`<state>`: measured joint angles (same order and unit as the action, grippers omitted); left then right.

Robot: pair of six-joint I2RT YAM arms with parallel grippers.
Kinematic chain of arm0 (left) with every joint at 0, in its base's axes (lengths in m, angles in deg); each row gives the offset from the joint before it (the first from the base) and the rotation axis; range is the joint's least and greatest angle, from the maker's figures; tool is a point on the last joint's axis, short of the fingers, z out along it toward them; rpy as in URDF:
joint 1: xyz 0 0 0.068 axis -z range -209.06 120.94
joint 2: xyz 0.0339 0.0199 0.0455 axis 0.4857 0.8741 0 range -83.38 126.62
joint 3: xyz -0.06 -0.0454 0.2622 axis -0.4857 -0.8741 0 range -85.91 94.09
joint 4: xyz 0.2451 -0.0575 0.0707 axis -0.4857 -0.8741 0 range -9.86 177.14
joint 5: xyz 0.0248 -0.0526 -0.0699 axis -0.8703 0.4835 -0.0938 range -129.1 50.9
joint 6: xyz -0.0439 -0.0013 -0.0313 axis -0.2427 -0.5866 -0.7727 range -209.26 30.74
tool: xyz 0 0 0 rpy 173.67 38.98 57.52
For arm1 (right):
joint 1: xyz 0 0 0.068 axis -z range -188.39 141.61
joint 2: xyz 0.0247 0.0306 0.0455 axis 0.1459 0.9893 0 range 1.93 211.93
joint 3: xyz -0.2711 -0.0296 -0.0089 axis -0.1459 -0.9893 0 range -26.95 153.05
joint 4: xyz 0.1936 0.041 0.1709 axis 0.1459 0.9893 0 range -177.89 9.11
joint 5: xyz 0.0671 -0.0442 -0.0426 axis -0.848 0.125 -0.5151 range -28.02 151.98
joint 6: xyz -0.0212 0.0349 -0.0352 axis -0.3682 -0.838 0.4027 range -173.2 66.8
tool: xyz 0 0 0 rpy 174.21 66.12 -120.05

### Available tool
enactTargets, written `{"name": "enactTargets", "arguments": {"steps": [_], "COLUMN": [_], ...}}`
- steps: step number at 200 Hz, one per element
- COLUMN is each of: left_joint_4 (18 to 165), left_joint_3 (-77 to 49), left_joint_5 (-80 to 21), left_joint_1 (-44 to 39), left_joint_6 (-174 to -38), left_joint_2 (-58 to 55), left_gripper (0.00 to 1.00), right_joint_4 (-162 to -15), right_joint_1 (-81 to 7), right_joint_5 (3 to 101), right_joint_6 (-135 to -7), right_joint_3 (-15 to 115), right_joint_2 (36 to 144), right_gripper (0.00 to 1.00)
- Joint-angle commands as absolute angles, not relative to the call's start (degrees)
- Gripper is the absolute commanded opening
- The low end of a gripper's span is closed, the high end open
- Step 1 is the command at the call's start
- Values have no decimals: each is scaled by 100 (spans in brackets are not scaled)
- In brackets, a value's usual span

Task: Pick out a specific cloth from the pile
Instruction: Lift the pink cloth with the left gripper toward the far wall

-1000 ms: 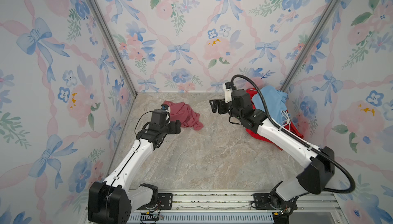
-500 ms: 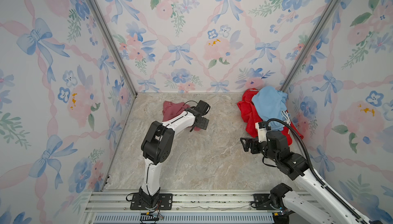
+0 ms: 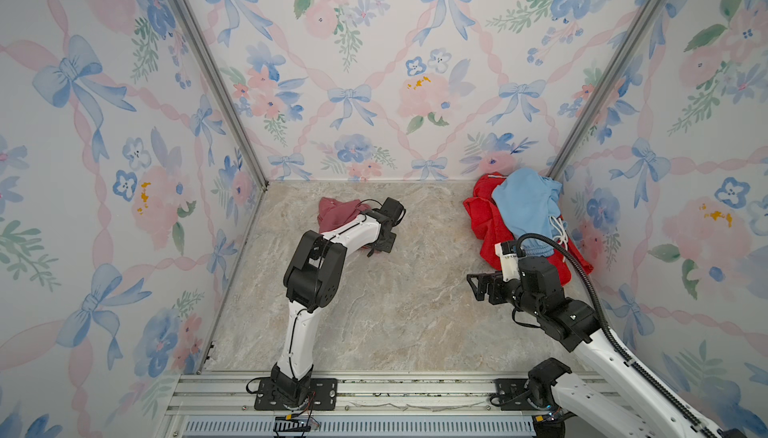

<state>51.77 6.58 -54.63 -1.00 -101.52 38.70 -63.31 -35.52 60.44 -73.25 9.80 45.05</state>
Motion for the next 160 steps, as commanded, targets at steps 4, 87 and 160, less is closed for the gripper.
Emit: {"name": "enactTargets", "arguments": {"steps": [4,87,160], "left_joint_4": [5075,5093,5201], "left_joint_3": [977,4057,5007], "left_joint_5": [-5039,-2407,-2259], "left_joint_1": [-456,-1645,-2527], "left_joint_6": [-10338,-11272,-11700], "left_joint_2": [3334,2563,2305], "left_gripper": [0,0,0], "right_joint_4": [-6500,-6748,-6896], "right_joint_1": [-3518,-3739,-4260], "right_joint_5": [5934,6136,6339], "right_joint_6": [-7497,-7672,-7669], "right_joint_3": [1032,1469,1539], "right_joint_2": [4375,5093,5547], "right_gripper": [97,97,97]}}
